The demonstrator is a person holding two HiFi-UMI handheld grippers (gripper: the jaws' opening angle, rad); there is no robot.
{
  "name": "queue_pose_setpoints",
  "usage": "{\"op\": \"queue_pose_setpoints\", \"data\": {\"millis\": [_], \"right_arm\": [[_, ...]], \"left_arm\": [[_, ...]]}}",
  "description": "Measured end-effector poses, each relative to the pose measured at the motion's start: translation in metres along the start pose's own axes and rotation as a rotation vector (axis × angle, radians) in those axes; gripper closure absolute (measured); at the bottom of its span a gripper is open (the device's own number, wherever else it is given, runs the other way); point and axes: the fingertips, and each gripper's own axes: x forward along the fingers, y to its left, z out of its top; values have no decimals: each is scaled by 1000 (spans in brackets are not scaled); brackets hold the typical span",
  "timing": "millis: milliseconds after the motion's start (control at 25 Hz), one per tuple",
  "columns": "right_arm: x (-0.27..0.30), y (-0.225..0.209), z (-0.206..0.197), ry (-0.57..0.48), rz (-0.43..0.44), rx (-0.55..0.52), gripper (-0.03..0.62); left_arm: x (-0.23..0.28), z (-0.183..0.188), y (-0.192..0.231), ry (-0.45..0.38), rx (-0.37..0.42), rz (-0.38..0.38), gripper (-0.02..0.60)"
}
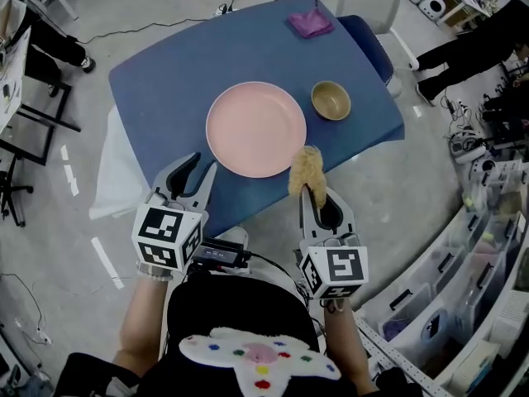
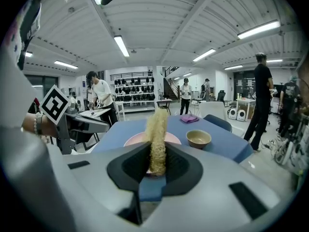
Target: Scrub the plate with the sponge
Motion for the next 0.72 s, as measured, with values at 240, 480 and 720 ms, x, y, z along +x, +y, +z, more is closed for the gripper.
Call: {"op": "queue_pose_setpoints", "data": {"millis": [240,480,720], "right_arm": [[26,4,3,29,6,-16,537],[44,8,2,51,10,-31,537],[58,10,1,77,29,-56,537]], "left_arm": [[15,-5,19,26,-28,-1,462],[28,-16,34,53,-47,4,462],[42,-27,46,74,-96,36,462]]}}
